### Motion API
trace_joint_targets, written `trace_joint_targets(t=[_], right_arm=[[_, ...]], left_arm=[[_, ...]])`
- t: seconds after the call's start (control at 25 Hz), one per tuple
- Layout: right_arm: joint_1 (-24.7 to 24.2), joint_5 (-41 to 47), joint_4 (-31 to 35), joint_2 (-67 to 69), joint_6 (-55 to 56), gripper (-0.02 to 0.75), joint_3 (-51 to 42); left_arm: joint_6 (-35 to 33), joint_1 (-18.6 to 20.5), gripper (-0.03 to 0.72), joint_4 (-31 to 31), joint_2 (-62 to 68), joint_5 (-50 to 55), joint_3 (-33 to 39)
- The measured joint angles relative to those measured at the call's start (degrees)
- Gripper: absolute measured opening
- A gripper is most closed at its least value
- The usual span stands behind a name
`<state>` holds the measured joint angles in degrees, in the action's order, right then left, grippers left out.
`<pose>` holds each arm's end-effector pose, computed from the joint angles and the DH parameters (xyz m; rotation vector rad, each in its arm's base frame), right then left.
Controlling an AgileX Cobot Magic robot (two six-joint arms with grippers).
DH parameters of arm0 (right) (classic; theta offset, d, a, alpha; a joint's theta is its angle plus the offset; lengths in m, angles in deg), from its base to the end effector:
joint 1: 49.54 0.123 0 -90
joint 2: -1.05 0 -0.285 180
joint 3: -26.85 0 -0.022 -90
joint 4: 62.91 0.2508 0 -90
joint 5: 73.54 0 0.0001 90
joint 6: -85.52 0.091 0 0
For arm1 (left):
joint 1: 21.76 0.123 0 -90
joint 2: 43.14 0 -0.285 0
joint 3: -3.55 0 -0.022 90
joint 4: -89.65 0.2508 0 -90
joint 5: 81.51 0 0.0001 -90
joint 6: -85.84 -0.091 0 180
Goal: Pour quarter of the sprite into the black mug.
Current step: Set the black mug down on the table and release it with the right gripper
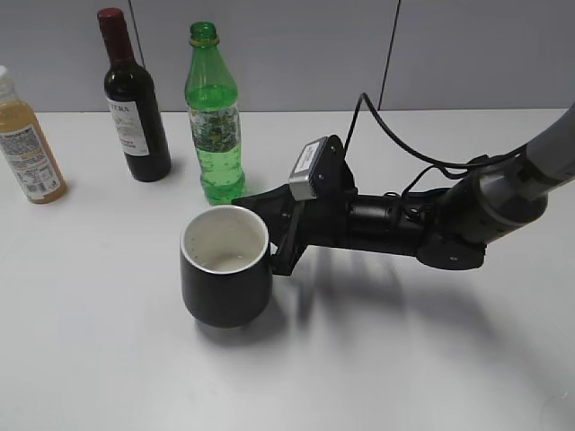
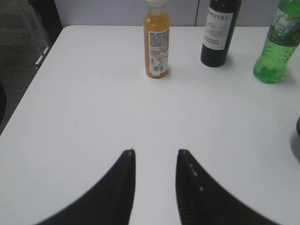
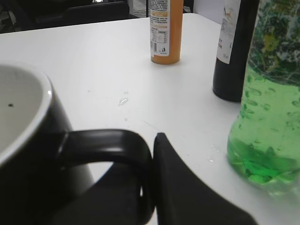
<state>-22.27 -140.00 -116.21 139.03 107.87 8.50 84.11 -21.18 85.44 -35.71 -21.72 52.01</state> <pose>0.3185 0.2394 0.0795 -1.0720 1.4783 0.9988 -0.0054 -0.0058 0.2794 0.0232 2.0173 -0.0620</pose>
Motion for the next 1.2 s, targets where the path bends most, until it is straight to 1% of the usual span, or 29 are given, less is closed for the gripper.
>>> trace_joint_targets(t=[0.68, 0.76, 1.0, 1.2], right_arm=[[0.0, 0.5, 0.4, 2.9, 0.1, 0.038, 0.4], [0.0, 0.7, 0.2, 2.9, 0.1, 0.066, 0.4], [0.0, 0.3, 0.5, 2.9, 0.3, 0.207, 0.4], [0.0, -0.2, 0.3, 2.9, 0.4, 0.303, 0.6]], left_arm=[[0.0, 0.0, 0.237, 0.0, 0.0, 0.0, 0.0], [0.0, 0.0, 0.237, 0.0, 0.0, 0.0, 0.0], [0.0, 0.0, 0.237, 0.0, 0.0, 0.0, 0.0], [0.0, 0.0, 0.237, 0.0, 0.0, 0.0, 0.0]])
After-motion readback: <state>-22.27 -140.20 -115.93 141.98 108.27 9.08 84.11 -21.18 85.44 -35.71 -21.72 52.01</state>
